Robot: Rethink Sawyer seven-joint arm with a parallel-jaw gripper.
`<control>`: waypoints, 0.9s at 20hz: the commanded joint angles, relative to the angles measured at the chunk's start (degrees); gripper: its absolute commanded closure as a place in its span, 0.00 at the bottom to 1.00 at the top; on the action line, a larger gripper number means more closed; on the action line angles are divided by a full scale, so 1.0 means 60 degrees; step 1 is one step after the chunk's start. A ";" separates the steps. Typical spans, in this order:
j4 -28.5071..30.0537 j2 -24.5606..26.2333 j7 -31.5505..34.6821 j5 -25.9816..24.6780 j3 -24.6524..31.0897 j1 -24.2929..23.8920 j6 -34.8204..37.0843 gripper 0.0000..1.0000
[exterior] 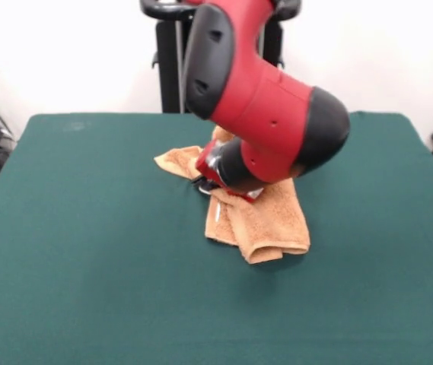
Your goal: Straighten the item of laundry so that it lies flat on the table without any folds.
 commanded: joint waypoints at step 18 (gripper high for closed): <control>0.2156 -0.1716 -0.0327 -0.0855 0.3856 -0.1208 -0.2450 1.00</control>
